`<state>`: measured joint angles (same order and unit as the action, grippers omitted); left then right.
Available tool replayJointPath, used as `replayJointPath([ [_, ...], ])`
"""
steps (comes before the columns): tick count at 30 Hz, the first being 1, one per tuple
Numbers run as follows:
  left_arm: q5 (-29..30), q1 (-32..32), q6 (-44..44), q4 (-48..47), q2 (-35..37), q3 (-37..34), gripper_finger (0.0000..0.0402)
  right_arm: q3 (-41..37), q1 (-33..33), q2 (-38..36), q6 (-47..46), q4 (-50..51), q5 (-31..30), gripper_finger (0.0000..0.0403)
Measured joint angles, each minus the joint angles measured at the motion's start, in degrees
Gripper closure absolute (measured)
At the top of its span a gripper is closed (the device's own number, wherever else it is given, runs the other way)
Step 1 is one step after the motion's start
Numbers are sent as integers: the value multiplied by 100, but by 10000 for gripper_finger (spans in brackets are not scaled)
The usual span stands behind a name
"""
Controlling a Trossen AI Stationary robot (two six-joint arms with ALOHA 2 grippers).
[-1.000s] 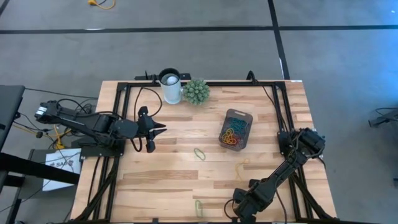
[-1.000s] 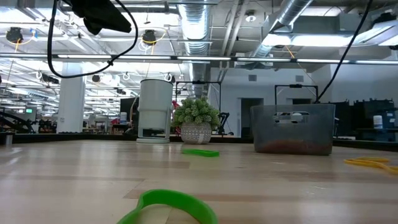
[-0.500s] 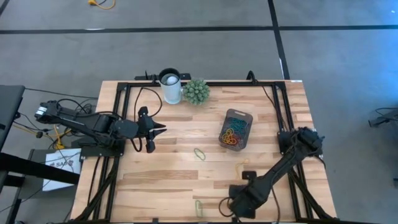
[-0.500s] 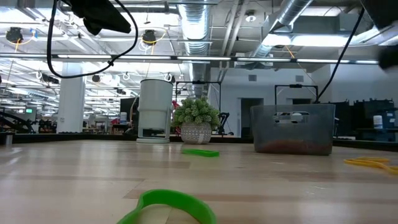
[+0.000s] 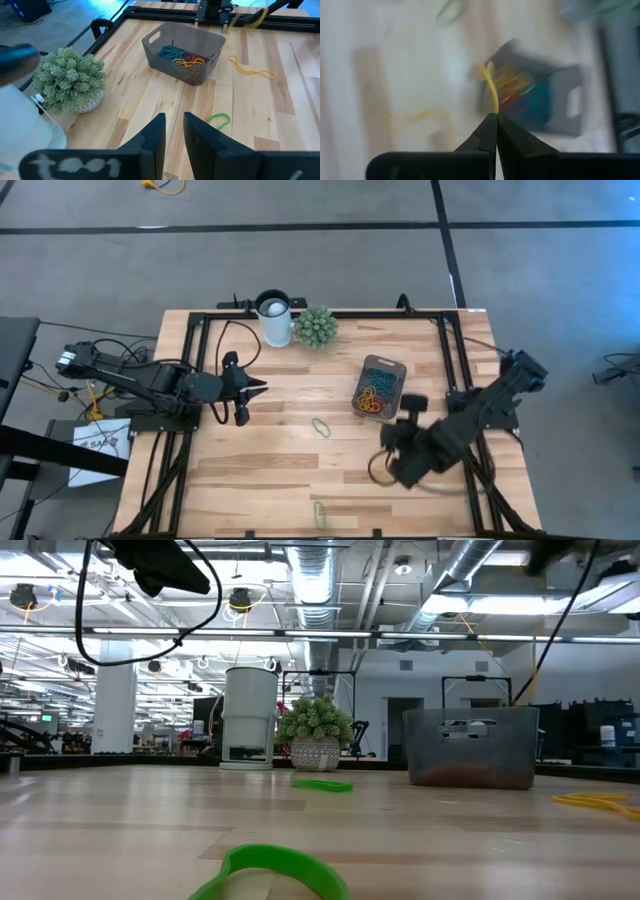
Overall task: Pick and place items into bin
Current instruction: Put the yellow rubber band into the black bin
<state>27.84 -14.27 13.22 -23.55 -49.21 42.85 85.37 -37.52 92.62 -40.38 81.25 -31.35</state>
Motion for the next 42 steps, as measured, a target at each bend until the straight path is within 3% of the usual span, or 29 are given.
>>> replayJointPath([
  [4, 0, -1, -2, 1, 0, 0, 342, 0, 513, -404, 385, -1, -675, 403],
  [11, 0, -1, -18, -10, 0, 0, 342, -462, 1745, -548, 1134, -140, -690, 403],
  [15, -26, 1, -19, -27, 0, 0, 342, -873, 2463, -514, 1467, -512, -122, 403],
  [19, -32, 0, -37, -145, 0, 0, 342, -1395, 2917, -507, 2121, -1547, 769, 403],
  [23, -32, 0, -36, -195, 0, 0, 342, -1711, 3143, -513, 2199, -1791, 1183, 403],
  [33, -29, 0, -31, -265, -2, 0, 342, -2172, 3367, -514, 1717, -1945, 1195, 399],
  [37, -29, -1, -29, -267, -2, 0, 342, -2290, 3392, -516, 1640, -2053, 1230, 378],
  [42, -26, 1, -19, -269, -2, 0, 342, -2507, 3392, -515, 1640, -2463, 1877, 343],
])
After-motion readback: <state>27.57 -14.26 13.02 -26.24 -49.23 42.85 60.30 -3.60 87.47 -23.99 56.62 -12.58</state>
